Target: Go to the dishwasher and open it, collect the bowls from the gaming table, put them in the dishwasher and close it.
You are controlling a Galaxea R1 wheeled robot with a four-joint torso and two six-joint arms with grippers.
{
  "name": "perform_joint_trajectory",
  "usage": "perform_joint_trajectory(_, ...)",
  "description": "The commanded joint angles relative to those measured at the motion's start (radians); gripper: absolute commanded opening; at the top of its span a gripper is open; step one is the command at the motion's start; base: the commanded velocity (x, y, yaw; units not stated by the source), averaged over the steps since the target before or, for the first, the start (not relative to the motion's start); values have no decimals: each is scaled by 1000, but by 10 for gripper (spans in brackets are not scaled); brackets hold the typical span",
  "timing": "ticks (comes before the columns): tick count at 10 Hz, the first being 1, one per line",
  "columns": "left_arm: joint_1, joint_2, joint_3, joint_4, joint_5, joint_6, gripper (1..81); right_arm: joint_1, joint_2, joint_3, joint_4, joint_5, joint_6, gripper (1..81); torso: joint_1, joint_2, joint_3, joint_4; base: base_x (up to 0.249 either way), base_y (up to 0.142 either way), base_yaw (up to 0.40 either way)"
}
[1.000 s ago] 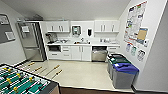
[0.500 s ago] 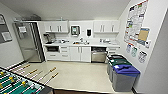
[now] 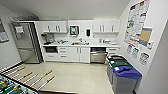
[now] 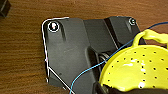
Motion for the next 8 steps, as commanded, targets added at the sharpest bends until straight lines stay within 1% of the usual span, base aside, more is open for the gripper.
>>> perform_joint_trajectory(1, -46, -20, 5, 13, 29, 9, 10, 53, -6, -3, -5, -35, -6, 10, 0, 0, 0, 0, 156, -63, 0)
perform_joint_trajectory(6, -46, -23, 5, 14, 29, 9, 10, 55, -3, -3, -5, -42, -6, 10, -1, 0, 0, 0, 156, -63, 0)
perform_joint_trajectory(8, -46, -25, 5, 13, 29, 9, 10, 55, -3, -3, -5, -42, -6, 10, -1, 0, 0, 0, 157, 0, 0)
